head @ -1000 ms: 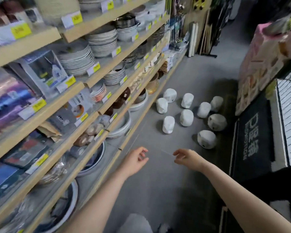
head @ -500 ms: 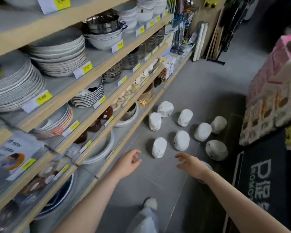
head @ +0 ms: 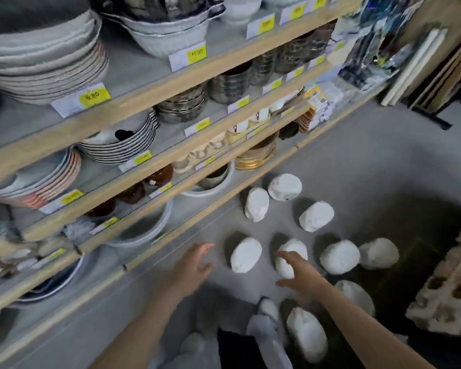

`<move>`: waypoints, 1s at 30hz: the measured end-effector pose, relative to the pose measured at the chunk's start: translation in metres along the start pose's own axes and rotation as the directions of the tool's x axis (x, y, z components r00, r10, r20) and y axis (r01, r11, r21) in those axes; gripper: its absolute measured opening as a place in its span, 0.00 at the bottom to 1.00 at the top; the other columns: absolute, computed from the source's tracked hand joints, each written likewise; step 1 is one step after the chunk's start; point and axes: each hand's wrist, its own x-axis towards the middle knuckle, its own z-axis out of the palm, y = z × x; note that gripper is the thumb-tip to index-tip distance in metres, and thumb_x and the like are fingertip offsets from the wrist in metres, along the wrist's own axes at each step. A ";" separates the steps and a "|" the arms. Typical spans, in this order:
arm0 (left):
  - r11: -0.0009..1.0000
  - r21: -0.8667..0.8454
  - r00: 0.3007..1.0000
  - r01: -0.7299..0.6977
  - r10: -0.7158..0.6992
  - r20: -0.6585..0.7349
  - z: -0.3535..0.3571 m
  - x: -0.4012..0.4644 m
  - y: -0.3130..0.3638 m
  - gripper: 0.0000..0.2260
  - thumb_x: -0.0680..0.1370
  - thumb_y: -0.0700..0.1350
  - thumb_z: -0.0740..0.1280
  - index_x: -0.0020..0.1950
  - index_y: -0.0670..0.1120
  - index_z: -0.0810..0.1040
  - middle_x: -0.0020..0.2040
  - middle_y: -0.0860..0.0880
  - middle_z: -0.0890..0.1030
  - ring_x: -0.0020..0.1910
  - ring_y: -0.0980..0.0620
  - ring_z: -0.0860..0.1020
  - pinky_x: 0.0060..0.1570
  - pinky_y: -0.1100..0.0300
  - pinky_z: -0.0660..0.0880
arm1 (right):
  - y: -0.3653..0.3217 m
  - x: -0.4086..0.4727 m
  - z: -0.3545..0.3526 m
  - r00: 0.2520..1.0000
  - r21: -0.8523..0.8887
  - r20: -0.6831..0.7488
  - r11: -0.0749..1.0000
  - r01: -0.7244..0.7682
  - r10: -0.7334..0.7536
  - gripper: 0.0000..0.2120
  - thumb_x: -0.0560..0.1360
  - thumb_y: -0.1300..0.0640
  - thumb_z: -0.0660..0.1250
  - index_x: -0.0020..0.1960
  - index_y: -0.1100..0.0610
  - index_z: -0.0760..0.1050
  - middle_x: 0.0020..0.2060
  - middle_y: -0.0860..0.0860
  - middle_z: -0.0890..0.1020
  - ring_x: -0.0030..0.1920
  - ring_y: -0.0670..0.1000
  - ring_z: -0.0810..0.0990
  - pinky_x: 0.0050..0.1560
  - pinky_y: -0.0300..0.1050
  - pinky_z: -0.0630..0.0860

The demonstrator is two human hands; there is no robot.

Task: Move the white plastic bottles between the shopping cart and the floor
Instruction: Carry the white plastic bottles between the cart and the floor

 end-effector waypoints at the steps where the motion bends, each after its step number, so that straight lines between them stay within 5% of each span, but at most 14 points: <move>1: 1.000 0.006 1.000 0.024 -0.024 -0.016 0.010 0.010 -0.001 0.22 0.78 0.47 0.65 0.71 0.53 0.65 0.65 0.54 0.69 0.65 0.53 0.70 0.63 0.55 0.69 | 0.010 0.017 -0.008 1.000 -0.037 0.010 0.999 0.017 -0.016 0.32 0.71 0.51 0.73 0.70 0.46 0.61 0.69 0.50 0.67 0.66 0.52 0.68 0.68 0.45 0.65; 7: 1.000 -0.012 0.994 -0.001 0.000 -0.109 0.081 0.071 -0.016 0.27 0.77 0.49 0.67 0.74 0.52 0.62 0.68 0.51 0.68 0.67 0.55 0.68 0.64 0.62 0.65 | 0.066 0.110 -0.027 0.996 -0.127 0.015 0.988 0.084 -0.083 0.35 0.69 0.50 0.74 0.71 0.44 0.60 0.71 0.48 0.63 0.68 0.52 0.68 0.69 0.46 0.65; 14: 0.999 -0.050 0.999 -0.016 0.014 -0.044 0.229 0.168 -0.126 0.30 0.72 0.64 0.62 0.73 0.61 0.58 0.69 0.47 0.68 0.68 0.48 0.68 0.66 0.50 0.68 | 0.143 0.255 0.056 0.972 -0.242 0.022 0.942 0.232 -0.233 0.34 0.70 0.50 0.72 0.71 0.41 0.60 0.72 0.45 0.61 0.72 0.50 0.61 0.71 0.43 0.59; 19: 0.985 0.162 0.997 0.063 -0.068 0.026 0.326 0.244 -0.207 0.42 0.72 0.63 0.68 0.73 0.63 0.40 0.78 0.46 0.43 0.76 0.42 0.47 0.72 0.49 0.56 | 0.201 0.369 0.136 0.944 -0.210 0.052 0.921 0.329 -0.326 0.34 0.70 0.50 0.73 0.71 0.40 0.60 0.73 0.46 0.60 0.72 0.52 0.60 0.73 0.50 0.60; 23: 0.959 0.282 0.998 0.034 -0.047 0.040 0.361 0.275 -0.248 0.50 0.57 0.76 0.60 0.67 0.72 0.30 0.77 0.46 0.34 0.76 0.43 0.45 0.72 0.46 0.57 | 0.229 0.433 0.178 0.912 -0.217 0.092 0.886 0.411 -0.400 0.39 0.67 0.45 0.74 0.72 0.40 0.58 0.74 0.48 0.58 0.73 0.52 0.58 0.74 0.52 0.58; 30: 0.938 0.300 0.985 -0.173 0.167 0.047 0.349 0.302 -0.292 0.45 0.66 0.67 0.68 0.69 0.74 0.37 0.78 0.44 0.41 0.76 0.40 0.49 0.71 0.46 0.58 | 0.253 0.444 0.221 0.885 -0.149 -0.047 0.879 0.452 -0.463 0.46 0.63 0.46 0.77 0.69 0.32 0.49 0.75 0.49 0.50 0.74 0.53 0.50 0.75 0.53 0.55</move>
